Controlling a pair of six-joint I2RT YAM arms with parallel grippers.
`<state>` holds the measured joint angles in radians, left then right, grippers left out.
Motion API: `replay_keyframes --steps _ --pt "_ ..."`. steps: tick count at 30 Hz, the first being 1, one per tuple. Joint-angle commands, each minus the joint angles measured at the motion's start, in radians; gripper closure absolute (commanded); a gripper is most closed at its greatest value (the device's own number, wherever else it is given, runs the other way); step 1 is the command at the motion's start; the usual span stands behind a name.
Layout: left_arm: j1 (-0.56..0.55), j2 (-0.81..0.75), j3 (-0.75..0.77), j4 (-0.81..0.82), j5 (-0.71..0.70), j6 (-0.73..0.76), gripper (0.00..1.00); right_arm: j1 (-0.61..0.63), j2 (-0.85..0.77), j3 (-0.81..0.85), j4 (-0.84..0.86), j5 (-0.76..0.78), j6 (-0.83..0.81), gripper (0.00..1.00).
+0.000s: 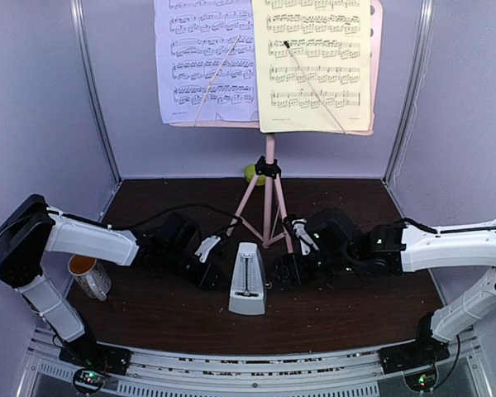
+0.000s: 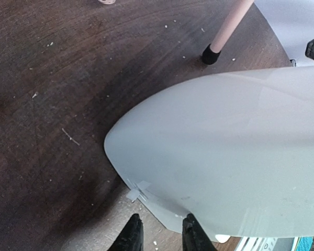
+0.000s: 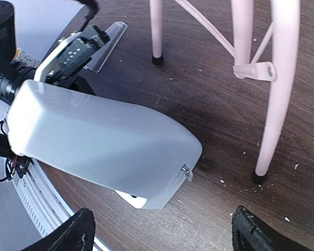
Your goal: Set up the instrument practice props
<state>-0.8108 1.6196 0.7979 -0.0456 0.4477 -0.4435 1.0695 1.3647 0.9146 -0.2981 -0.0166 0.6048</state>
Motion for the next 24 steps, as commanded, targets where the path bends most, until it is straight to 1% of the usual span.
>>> replay_keyframes --steps 1,3,6,9,15,19,24 --pt "-0.005 -0.033 0.025 0.065 0.046 0.02 0.71 0.036 -0.015 -0.01 0.064 0.07 -0.011 0.08" --pt "-0.004 -0.054 0.023 0.043 0.025 0.029 0.7 0.058 -0.016 -0.008 0.086 0.105 -0.014 0.05" --pt "-0.004 -0.084 0.021 0.008 -0.024 0.041 0.67 0.092 -0.013 -0.005 0.142 0.151 -0.024 0.04" --pt "-0.004 -0.099 0.028 -0.028 -0.074 0.049 0.64 0.126 0.012 0.014 0.162 0.215 -0.029 0.03" --pt "-0.004 -0.127 0.018 -0.02 -0.097 0.033 0.62 0.189 0.088 0.06 0.251 0.333 -0.072 0.02" --pt "-0.004 -0.14 0.015 -0.028 -0.104 0.031 0.62 0.207 0.113 0.074 0.271 0.388 -0.106 0.05" --pt "-0.004 -0.161 0.01 -0.043 -0.112 0.032 0.62 0.209 0.129 0.07 0.293 0.444 -0.119 0.14"
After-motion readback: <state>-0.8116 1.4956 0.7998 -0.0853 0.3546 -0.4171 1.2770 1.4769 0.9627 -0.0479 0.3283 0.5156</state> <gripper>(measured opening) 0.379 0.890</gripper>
